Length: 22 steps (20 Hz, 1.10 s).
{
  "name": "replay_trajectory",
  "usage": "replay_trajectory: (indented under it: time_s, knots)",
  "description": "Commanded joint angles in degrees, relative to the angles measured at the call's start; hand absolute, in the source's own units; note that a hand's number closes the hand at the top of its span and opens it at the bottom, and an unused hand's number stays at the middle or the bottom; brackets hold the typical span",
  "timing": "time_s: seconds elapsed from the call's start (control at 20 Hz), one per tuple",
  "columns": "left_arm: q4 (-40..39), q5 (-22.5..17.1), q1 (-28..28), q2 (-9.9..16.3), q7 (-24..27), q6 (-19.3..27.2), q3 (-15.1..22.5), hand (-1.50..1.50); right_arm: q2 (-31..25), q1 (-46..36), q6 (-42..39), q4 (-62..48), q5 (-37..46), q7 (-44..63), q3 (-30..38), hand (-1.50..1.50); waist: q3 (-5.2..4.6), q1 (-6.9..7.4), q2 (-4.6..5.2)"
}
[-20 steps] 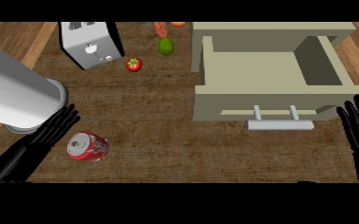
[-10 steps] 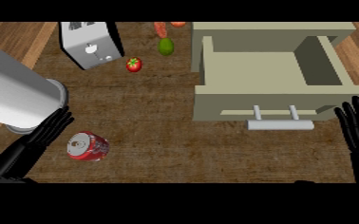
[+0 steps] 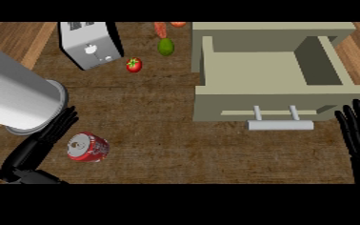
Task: Pick up the can, place it into the drawer and close the drawer
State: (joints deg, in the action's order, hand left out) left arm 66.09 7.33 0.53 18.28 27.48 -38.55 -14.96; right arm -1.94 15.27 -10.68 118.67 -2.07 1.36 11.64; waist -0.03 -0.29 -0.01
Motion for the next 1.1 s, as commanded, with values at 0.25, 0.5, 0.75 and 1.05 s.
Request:
replay_trajectory:
  time_s: [0.25, 0.5, 0.75, 1.05]
  knots:
    - [-14.24, 4.42, 4.40, 0.63, 11.02, 2.03, 3.35, -1.50, 1.18, 1.68, -0.30, 1.59, 0.96, -0.56, -1.28, -1.50, 0.00, -0.06, 0.03]
    - [-18.10, 3.77, 4.73, 4.27, 14.60, 0.91, 3.10, -1.50, 1.87, -0.47, 3.54, 0.31, 3.59, -0.98, -4.84, -1.50, 0.00, 0.16, 0.04]
    - [-23.32, 4.68, 9.03, 0.77, 14.85, 4.90, 5.32, -1.50, 1.86, -1.05, 2.36, 3.78, 2.23, 4.52, -3.33, -1.50, -0.02, -0.06, 0.06]
    - [-27.53, 5.52, 9.91, 1.12, 19.00, 6.84, 6.40, -1.50, -0.75, -3.59, 0.48, 1.72, -0.88, 4.31, 0.93, -1.50, -0.01, -0.03, 0.07]
